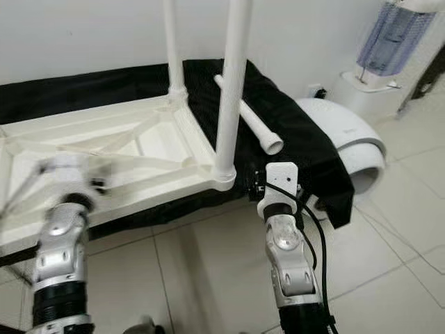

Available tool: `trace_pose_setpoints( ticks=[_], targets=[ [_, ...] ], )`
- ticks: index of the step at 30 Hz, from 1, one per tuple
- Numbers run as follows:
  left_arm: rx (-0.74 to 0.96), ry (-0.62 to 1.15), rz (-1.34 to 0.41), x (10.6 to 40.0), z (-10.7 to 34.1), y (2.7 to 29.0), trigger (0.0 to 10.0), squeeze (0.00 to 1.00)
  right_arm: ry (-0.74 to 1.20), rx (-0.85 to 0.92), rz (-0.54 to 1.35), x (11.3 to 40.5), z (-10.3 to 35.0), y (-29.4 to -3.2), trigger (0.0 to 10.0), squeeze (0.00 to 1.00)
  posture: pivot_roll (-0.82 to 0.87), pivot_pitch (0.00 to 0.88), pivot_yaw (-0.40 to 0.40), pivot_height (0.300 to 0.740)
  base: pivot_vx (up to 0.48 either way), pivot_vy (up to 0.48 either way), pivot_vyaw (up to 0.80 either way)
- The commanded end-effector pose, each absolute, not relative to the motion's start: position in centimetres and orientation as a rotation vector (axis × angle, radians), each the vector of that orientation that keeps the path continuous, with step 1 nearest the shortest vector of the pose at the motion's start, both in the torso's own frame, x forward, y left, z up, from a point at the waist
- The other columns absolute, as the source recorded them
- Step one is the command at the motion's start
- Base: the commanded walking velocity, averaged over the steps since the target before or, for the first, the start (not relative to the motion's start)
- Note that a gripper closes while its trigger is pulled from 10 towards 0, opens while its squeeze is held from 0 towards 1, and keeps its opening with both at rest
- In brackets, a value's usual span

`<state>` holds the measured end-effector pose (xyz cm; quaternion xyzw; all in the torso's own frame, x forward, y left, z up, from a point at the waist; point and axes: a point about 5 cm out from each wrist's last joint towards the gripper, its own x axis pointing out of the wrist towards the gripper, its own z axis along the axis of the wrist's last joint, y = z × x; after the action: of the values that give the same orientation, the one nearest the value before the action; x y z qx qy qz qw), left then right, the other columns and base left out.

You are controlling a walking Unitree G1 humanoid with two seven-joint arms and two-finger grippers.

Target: Building children table

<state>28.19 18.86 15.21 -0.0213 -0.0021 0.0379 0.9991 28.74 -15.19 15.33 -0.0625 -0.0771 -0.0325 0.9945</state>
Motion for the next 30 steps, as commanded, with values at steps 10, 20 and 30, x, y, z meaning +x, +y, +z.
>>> trace_pose_setpoints(
  ticks=[10,20,30],
  targets=[
    [0.181,-0.163,0.128,31.3,18.0,18.2,10.0,0.0,-0.17,-0.128,-0.017,29.1,15.9,-14.5,10.0,0.0,0.04,0.052,-0.035,0.74,0.0,0.0,0.0],
    [0.225,-0.168,0.143,30.0,17.6,17.4,10.0,0.0,-0.16,-0.123,-0.02,28.5,15.5,-14.4,10.0,0.0,0.03,0.062,-0.03,0.74,0.0,0.0,0.0],
    [0.207,-0.134,0.066,28.9,16.3,17.3,10.0,0.0,-0.153,-0.116,0.031,27.4,14.7,-13.4,10.0,0.0,0.03,0.06,-0.035,0.74,0.0,0.0,0.0]
  ],
)
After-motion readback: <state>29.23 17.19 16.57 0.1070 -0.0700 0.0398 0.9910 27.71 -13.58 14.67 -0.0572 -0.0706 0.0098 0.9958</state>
